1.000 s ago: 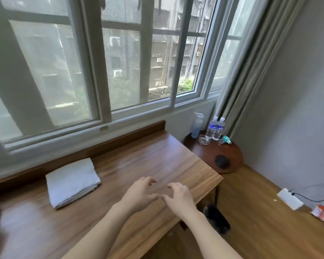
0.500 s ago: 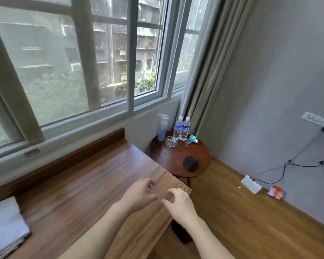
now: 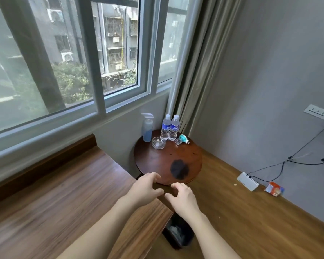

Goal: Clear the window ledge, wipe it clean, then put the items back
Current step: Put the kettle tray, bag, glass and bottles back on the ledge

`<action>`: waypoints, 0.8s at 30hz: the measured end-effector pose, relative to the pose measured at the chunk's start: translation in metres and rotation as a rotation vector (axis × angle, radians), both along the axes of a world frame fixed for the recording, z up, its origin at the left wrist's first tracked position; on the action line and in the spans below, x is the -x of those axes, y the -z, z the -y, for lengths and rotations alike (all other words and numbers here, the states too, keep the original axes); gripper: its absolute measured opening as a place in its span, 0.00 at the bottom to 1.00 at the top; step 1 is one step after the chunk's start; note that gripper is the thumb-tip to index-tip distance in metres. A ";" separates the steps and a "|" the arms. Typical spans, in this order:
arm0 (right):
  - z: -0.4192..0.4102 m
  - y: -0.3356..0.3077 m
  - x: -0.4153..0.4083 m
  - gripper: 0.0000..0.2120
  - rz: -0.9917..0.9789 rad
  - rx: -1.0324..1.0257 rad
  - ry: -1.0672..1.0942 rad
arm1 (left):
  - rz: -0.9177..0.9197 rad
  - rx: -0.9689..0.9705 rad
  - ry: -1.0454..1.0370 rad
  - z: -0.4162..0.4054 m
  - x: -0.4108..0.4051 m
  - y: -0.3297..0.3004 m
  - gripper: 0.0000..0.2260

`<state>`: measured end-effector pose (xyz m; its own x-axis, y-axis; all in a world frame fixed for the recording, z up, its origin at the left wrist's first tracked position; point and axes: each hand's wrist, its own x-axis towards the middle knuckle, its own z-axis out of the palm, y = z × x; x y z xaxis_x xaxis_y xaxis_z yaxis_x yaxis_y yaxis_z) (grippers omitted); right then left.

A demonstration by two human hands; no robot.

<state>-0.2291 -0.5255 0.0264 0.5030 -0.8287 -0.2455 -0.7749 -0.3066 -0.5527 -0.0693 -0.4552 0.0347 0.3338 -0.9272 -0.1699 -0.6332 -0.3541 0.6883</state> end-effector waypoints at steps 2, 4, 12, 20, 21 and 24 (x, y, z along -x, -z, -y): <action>0.033 0.005 0.006 0.23 0.007 -0.005 -0.023 | 0.001 0.001 -0.032 0.029 0.005 0.005 0.22; 0.069 0.008 0.012 0.23 0.001 -0.010 -0.056 | -0.001 -0.004 -0.081 0.060 0.011 0.010 0.22; 0.183 0.015 0.021 0.23 -0.004 -0.025 -0.136 | -0.082 -0.015 -0.269 0.149 0.024 0.026 0.23; 0.241 0.023 -0.011 0.23 0.013 -0.050 -0.108 | -0.112 -0.023 -0.366 0.207 -0.018 0.029 0.26; 0.248 0.024 -0.018 0.23 0.019 -0.047 -0.102 | -0.111 -0.018 -0.368 0.216 -0.025 0.030 0.26; 0.272 0.027 -0.042 0.24 0.016 -0.030 -0.094 | -0.128 -0.002 -0.385 0.242 -0.043 0.032 0.27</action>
<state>-0.1875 -0.7974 -0.0007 0.5819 -0.7702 -0.2611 -0.7348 -0.3602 -0.5747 -0.0266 -0.6973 0.0023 0.6328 -0.7382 -0.2339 -0.3635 -0.5499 0.7520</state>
